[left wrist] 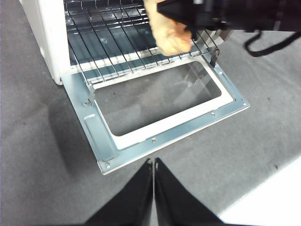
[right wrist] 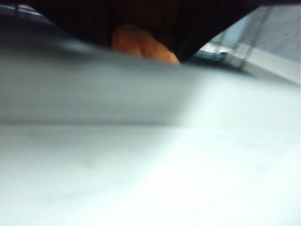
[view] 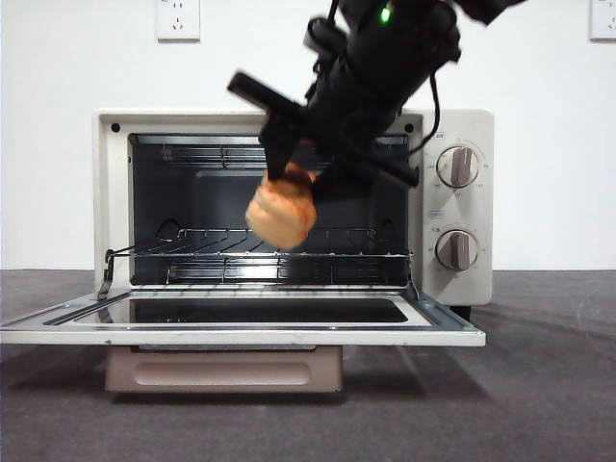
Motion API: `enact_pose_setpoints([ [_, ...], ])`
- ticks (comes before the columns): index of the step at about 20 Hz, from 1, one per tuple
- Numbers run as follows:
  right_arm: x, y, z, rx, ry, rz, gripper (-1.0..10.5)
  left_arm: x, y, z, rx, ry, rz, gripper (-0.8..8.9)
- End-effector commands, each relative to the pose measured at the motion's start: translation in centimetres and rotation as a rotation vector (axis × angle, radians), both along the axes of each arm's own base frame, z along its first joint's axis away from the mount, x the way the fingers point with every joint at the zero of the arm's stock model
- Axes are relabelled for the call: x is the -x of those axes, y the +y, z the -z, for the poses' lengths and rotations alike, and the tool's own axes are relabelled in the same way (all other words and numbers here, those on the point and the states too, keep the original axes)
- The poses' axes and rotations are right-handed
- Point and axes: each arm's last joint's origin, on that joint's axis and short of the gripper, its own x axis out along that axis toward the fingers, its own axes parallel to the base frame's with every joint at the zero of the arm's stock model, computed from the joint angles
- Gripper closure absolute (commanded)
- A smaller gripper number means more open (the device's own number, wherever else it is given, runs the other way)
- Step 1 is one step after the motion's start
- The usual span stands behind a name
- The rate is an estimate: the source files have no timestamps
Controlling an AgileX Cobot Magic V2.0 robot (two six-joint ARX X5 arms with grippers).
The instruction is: The left arm flap open the oven, the right arm pick bread and place it into oven, the left arm flap close the oven
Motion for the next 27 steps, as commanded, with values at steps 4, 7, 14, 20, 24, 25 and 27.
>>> enact_pose_setpoints([
  [4,-0.9,0.4,1.2,0.021,0.024,0.026,6.4,0.0,0.0,-0.1,-0.009,-0.002,0.005,7.98],
  [7,-0.9,0.5,1.1,0.012,0.030,0.007,5.2,0.0,0.0,-0.1,-0.008,-0.004,0.005,7.98],
  [14,0.1,0.1,-0.7,-0.006,0.035,-0.031,4.9,0.0,0.0,-0.1,-0.011,0.002,0.005,7.98],
  [20,3.3,-0.9,-3.7,0.037,0.091,-0.090,4.7,0.1,0.0,0.0,-0.013,0.009,0.005,7.98],
  [24,6.9,-2.1,-6.6,0.090,0.084,-0.182,4.7,0.1,0.0,0.0,-0.013,0.007,0.005,7.98],
  [25,7.7,-2.5,-7.4,0.096,0.067,-0.212,4.7,0.1,0.0,0.0,-0.013,0.007,0.005,7.98],
  [27,9.4,-3.8,-9.2,0.102,0.022,-0.256,4.7,0.1,0.0,0.0,-0.013,0.007,0.005,7.98],
])
